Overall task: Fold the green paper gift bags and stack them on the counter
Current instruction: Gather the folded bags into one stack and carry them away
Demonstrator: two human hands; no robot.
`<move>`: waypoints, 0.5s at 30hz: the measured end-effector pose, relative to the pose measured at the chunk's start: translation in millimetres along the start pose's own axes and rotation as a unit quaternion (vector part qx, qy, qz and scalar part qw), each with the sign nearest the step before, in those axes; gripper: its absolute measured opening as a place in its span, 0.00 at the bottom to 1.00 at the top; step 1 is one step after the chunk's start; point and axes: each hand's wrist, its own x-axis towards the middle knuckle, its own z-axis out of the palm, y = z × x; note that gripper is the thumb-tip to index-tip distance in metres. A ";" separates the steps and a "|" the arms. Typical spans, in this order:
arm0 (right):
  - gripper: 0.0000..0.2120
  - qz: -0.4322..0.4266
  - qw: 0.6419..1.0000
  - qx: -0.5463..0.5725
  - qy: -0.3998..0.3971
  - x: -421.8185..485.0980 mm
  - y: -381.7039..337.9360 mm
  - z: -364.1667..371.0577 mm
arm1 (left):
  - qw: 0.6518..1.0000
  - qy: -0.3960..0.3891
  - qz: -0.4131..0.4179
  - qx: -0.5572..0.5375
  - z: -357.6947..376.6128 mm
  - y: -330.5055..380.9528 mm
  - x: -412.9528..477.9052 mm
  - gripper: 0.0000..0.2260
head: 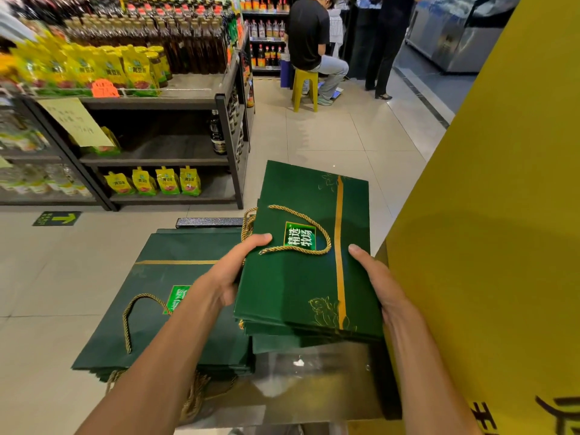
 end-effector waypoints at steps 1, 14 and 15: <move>0.29 -0.004 1.000 0.002 -0.007 -0.4 -4.2 5.0 | 1.000 -0.001 0.007 -0.003 -2.6 4.0 -3.5 0.21; 0.17 -0.013 0.998 -0.004 -0.056 -12.2 -6.2 142.2 | 0.998 0.021 0.059 -0.012 -113.7 33.9 -66.2 0.17; 0.19 -0.011 0.998 -0.002 -0.058 -11.3 -2.1 155.5 | 0.998 0.019 0.058 -0.015 -126.8 36.0 -69.9 0.19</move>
